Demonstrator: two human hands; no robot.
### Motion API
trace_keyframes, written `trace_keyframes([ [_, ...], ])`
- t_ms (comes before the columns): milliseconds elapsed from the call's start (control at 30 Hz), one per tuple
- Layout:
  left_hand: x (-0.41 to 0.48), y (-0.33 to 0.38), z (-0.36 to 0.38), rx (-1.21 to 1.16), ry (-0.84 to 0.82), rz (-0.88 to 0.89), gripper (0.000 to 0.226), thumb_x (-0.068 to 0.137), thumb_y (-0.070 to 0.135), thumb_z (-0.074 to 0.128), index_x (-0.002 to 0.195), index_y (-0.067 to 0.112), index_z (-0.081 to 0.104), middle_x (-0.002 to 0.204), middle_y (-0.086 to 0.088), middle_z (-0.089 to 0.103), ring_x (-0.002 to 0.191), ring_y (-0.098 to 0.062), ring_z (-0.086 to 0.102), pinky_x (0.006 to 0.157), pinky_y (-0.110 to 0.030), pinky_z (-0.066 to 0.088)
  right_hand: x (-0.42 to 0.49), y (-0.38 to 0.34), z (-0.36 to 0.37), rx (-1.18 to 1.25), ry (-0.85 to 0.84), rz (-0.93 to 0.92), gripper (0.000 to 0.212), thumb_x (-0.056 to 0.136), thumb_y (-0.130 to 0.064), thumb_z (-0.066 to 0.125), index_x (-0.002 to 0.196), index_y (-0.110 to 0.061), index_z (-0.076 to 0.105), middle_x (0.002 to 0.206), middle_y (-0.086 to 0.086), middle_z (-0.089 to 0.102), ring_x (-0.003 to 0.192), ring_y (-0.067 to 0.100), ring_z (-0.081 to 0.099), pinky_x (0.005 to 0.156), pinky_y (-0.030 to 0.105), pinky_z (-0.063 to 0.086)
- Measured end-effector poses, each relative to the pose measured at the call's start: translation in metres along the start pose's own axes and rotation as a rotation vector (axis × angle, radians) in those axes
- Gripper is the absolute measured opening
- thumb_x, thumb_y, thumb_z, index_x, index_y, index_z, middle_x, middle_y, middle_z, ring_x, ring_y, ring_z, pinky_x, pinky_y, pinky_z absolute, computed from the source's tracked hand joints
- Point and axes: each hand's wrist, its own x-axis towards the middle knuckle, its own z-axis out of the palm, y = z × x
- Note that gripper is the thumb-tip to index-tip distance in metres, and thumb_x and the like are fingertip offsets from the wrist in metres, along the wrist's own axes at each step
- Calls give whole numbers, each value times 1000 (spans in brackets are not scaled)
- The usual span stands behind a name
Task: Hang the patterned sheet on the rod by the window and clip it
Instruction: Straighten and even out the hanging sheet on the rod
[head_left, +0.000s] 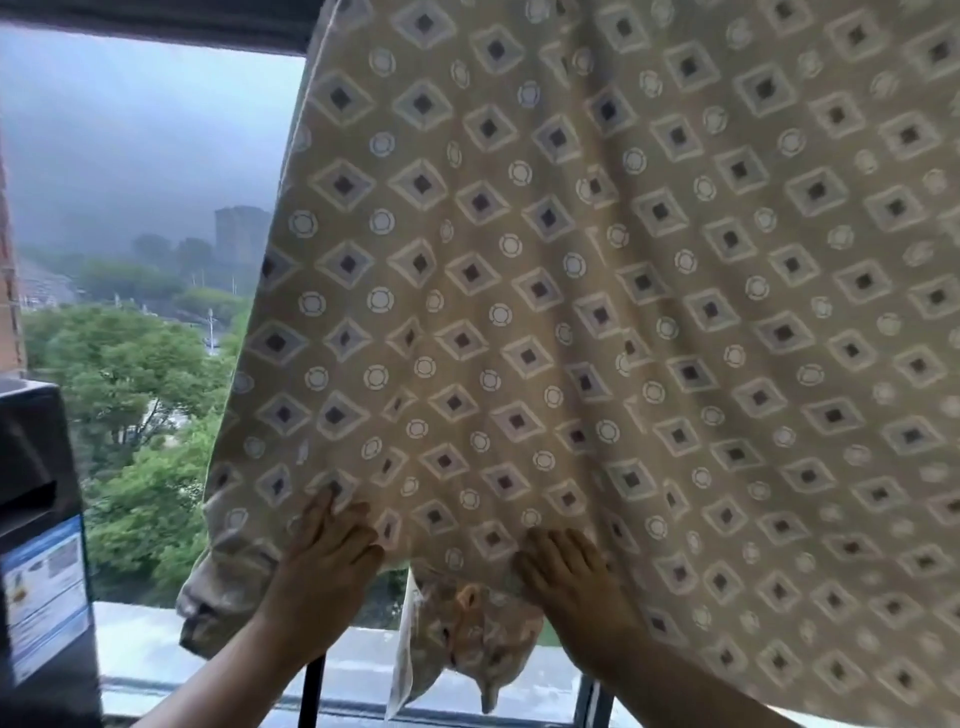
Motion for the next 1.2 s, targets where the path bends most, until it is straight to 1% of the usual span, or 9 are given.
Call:
trace_keyframes([
  [100,-1,3,4,-28,-4,35,19,69,5,56,77,18,68,77,-2,64,87,-26,67,104,-45,37,2,7,12,85,30,45,35,68,-24,51,97,-25,70,98,2,67,80,24,66,68,31,54],
  [333,-4,19,13,-113,-132,36,21,68,6,53,70,22,67,68,3,61,67,-22,62,88,-32,39,6,14,26,361,2,175,28,55,-20,63,76,-33,76,77,-13,70,67,10,67,53,17,53],
  [533,-28,32,17,-70,-305,46,21,62,13,50,62,20,70,61,1,64,63,-21,68,84,-30,43,-16,5,35,434,-95,252,28,58,-20,61,73,-39,74,78,-18,70,70,2,66,58,11,47],
  [733,-31,40,15,-44,-475,53,36,57,20,38,55,12,72,53,2,65,49,-17,66,76,-30,51,-28,-3,60,517,-220,293,49,72,-15,42,106,-28,74,115,-3,70,108,20,63,89,22,46],
  [800,-40,43,21,-59,-542,53,37,56,18,36,51,11,72,50,2,65,45,-18,65,65,-27,56,-35,-9,69,547,-283,358,45,66,-12,50,96,-33,75,105,-8,72,102,12,66,84,18,48],
  [900,-51,54,25,-21,-535,-5,38,55,18,35,47,13,72,52,-1,68,43,-22,66,47,-33,55,-45,-15,82,614,-176,379,35,41,-18,58,61,-43,70,74,-22,67,71,-6,65,66,5,43],
  [1000,-48,60,22,-73,-627,-106,37,56,26,40,49,10,73,60,-5,72,47,-25,68,69,-39,50,-43,-15,75,704,-285,322,26,66,-33,48,56,-47,67,80,-29,64,82,-10,62,77,5,41],
  [1100,-41,63,16,-270,-701,-132,33,33,45,74,56,21,74,74,3,74,62,-20,72,80,-37,45,-44,-16,72,740,-116,276,34,67,-28,42,73,-40,74,81,-18,70,78,-1,66,73,11,51],
  [1200,-25,65,-6,-428,-583,-144,37,60,60,60,84,35,74,101,15,71,87,-6,69,86,-23,38,-50,-14,61,749,-4,293,33,73,-40,54,99,-33,72,99,-10,71,93,5,63,80,13,49],
])
